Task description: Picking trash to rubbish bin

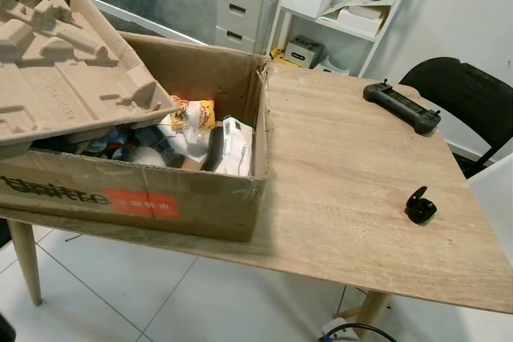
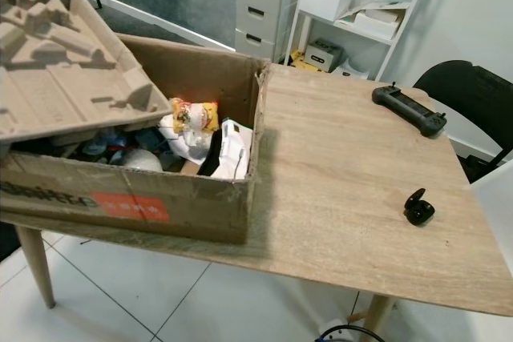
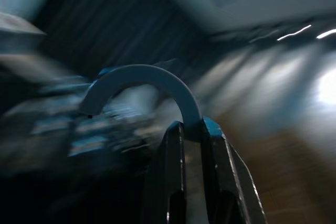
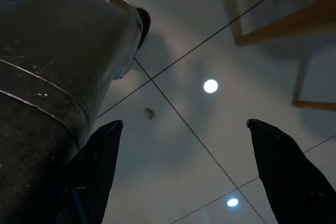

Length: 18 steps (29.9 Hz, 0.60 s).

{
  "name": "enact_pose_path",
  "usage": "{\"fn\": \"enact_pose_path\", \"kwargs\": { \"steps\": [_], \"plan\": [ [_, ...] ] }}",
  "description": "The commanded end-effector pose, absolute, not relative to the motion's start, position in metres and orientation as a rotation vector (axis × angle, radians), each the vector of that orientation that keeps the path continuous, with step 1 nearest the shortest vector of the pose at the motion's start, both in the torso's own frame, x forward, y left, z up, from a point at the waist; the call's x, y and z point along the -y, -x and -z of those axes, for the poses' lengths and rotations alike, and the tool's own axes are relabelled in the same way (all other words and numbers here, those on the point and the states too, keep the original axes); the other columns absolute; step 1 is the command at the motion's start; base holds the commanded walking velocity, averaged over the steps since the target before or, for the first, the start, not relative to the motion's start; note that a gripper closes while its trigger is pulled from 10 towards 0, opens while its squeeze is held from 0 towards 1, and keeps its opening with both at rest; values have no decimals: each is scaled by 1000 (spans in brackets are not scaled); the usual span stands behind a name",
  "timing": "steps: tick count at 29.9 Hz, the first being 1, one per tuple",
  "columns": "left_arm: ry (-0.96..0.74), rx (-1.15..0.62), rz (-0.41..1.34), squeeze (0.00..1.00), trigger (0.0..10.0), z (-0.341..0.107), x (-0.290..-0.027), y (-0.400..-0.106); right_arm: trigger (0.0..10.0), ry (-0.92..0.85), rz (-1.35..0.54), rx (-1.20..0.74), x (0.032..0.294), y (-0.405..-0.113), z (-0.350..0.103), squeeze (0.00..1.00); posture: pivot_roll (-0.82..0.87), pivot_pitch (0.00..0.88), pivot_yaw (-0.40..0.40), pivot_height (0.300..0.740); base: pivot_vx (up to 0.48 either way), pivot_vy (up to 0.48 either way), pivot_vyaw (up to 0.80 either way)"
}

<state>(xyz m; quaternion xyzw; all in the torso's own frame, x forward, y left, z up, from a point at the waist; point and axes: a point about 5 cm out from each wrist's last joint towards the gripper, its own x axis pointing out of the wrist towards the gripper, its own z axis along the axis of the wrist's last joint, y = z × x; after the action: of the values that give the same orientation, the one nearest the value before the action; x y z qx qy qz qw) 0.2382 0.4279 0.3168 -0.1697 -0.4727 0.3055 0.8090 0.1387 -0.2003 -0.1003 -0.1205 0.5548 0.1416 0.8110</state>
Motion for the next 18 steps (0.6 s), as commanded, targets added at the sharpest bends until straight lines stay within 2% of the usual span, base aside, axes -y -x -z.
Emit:
{"fn": "enact_pose_path", "kwargs": {
  "steps": [1, 2, 6, 12, 15, 18],
  "plan": [
    [343, 1089, -533, 0, 10000, -340, -420, -235, 10000, 245, -290, -1194, 202, -136, 101, 0, 122, 64, -62, 740, 0, 0, 0],
    [367, 1179, -384, 0, 10000, -361, -402, -232, 10000, 242, -289, -1192, 201, -137, 101, 0, 118, 60, -62, 740, 0, 0, 0],
    [371, 1246, -286, 0, 10000, -376, -391, -225, 10000, 240, -288, -1192, 200, -137, 101, 0, 120, 59, -63, 740, 0, 0, 0],
    [346, 1295, -235, 0, 10000, -388, -394, -213, 10000, 241, -292, -1193, 198, -137, 101, 0, 124, 61, -65, 740, 0, 0, 0],
    [403, 1302, -129, 0, 10000, -390, -391, -211, 10000, 242, -293, -1194, 198, -136, 102, 0, 130, 61, -66, 740, 0, 0, 0],
    [388, 1203, 198, 0, 10000, -387, -357, -222, 10000, 247, -297, -1196, 198, -135, 102, 0, 132, 63, -65, 740, 0, 0, 0]
  ]
}}
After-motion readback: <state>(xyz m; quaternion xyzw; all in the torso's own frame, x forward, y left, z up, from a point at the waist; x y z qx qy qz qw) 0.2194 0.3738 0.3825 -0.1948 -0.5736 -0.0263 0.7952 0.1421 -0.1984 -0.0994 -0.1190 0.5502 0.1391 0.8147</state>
